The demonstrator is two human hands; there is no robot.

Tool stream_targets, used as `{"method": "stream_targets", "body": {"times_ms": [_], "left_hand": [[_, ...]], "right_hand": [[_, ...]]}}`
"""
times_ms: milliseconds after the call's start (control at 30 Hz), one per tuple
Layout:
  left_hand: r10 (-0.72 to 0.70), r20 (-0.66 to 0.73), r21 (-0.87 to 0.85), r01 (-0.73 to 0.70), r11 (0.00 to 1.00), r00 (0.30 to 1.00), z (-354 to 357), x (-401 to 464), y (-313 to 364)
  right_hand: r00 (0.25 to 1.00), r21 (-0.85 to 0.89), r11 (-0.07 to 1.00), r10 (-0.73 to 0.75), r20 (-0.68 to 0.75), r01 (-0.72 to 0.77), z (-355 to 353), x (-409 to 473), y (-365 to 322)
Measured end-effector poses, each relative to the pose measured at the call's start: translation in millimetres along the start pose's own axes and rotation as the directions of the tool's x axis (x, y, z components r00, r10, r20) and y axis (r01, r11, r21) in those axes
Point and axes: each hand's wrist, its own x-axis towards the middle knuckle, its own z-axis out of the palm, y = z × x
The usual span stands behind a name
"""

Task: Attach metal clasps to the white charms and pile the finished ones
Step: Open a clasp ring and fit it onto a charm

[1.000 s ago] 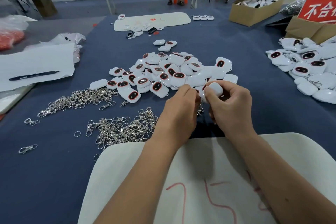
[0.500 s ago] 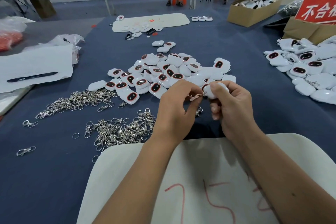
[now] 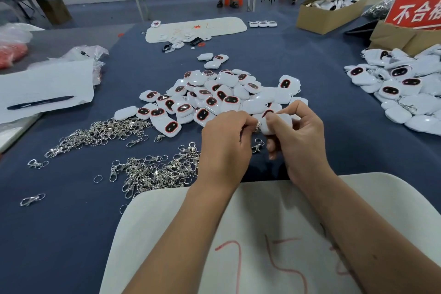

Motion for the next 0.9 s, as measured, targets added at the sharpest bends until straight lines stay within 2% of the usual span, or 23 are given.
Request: {"method": "stream_targets", "body": {"times_ms": [133, 233, 300, 333, 400, 500, 633, 733, 833, 900], "left_hand": [[0.065, 0.166, 0.172, -0.094, 0.981, 0.984, 2, 1, 0], [0.045, 0.142, 0.185, -0.071, 0.98, 0.989, 5, -2, 1], [-0.104, 0.02, -0.055, 0.105, 0.993, 0.994, 7, -4, 3], [-0.221, -0.004, -0.232, 0.214, 0.949, 0.975, 8, -5, 5], [-0.403, 0.071, -0.485, 0.385, 0.785, 0.912, 11, -3, 8], [-0.455, 0.183, -0.563, 0.472, 0.678, 0.872, 14, -2, 7], [-0.495, 0.193, -0.618, 0.497, 0.61, 0.847, 14, -2, 6], [-0.49, 0.147, -0.6, 0.471, 0.646, 0.859, 14, 0, 5], [-0.451, 0.076, -0.49, 0.427, 0.76, 0.889, 12, 1, 3], [-0.371, 0.042, -0.368, 0.36, 0.857, 0.928, 9, 0, 3]], "right_hand": [[0.996, -0.112, 0.99, -0.088, -0.024, 0.085, 1, -4, 3], [0.99, -0.137, 0.982, -0.134, -0.043, 0.127, 3, -5, 3], [0.996, -0.054, 0.995, -0.09, -0.026, 0.088, 2, -3, 2], [0.998, -0.009, 0.998, -0.059, -0.009, 0.059, 2, -2, 0], [1.0, 0.07, 0.998, -0.004, 0.023, 0.003, 0, 1, -2], [0.997, 0.17, 0.983, 0.066, 0.049, -0.074, -3, 4, -4], [0.994, 0.181, 0.978, 0.093, 0.054, -0.101, -3, 5, -3], [0.994, 0.156, 0.982, 0.1, 0.045, -0.106, -1, 5, -1], [0.997, 0.09, 0.993, 0.082, 0.014, -0.083, -1, 5, 1], [0.998, 0.046, 0.998, 0.053, -0.014, -0.053, 0, 4, 2]]}}
